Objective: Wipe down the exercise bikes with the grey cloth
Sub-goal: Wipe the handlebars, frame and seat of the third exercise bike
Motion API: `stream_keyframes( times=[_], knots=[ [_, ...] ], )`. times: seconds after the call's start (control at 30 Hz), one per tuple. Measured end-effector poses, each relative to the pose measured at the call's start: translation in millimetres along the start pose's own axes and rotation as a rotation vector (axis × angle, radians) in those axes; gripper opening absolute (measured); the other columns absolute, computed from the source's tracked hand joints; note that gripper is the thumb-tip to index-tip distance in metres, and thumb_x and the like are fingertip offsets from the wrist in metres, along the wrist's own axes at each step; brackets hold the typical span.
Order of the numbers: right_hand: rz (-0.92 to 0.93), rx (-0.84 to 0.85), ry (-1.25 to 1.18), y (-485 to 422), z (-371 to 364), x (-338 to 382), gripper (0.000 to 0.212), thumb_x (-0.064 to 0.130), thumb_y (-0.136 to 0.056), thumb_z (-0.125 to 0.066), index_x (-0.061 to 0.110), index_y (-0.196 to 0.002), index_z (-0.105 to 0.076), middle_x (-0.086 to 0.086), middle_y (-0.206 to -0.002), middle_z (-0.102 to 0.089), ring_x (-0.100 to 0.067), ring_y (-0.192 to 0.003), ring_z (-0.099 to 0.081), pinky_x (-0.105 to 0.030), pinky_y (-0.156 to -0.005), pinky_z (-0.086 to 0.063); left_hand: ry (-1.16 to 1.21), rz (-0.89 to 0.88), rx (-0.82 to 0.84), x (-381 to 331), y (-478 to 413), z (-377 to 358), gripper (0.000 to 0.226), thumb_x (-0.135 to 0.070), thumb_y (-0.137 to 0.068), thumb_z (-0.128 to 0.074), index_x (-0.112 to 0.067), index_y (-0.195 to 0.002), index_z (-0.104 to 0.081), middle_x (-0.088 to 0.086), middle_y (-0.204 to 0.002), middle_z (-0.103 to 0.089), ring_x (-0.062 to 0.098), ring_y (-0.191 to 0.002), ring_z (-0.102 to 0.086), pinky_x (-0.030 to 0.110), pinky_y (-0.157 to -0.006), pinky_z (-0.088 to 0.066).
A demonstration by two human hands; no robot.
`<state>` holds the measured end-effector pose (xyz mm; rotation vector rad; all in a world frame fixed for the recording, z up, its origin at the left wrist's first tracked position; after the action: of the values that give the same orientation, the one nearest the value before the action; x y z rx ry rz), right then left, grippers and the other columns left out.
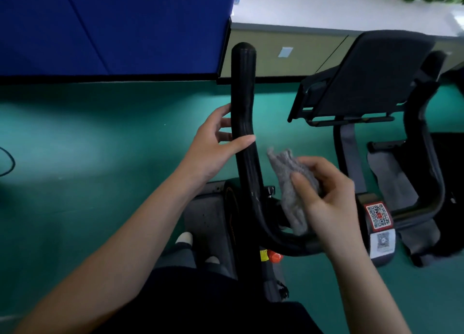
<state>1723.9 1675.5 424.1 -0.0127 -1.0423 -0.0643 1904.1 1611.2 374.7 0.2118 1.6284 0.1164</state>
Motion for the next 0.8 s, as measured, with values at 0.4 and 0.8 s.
stream_keyframes(
  times=[0.4,0.8],
  knots=[
    [-0.144,0.271,0.161,-6.3,-17.7,-13.6,0.014,0.01,-0.086,-0.059,0.02,-0.087,-0.068,0.003,-0.077,-0.073,-0.012,-0.075,-0.068,-0.034,-0.075,-0.056,0.013,-0.066,-0.105,9.9,26.4,-9.0,0.059,-0.014,-0.081,-0.071,-0.037,-0.126,-0.041,-0.008,-0.115,-0.055,0.003,-0.088,-0.062,0.015,-0.075,-0.051],
    [-0.327,0.682,0.0,-11.4,-9.9,-26.1,0.018,0.0,-0.091,-0.056,0.008,-0.102,-0.068,-0.01,-0.101,-0.073,-0.02,-0.096,-0.068,-0.034,-0.093,-0.052,0.033,-0.043,-0.135,12.0,24.2,-8.6,0.055,-0.016,-0.078,-0.073,-0.046,-0.115,-0.045,-0.011,-0.114,-0.057,0.006,-0.09,-0.063,0.023,-0.079,-0.051]
  ],
)
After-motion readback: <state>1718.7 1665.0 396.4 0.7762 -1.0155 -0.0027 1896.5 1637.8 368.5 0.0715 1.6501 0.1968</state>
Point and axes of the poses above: each hand's wrist, its own y-axis away from the middle knuckle, its own z-axis out of the back of the hand, x = y × z, the point moved 2 cm from there along -y, towards the middle knuckle
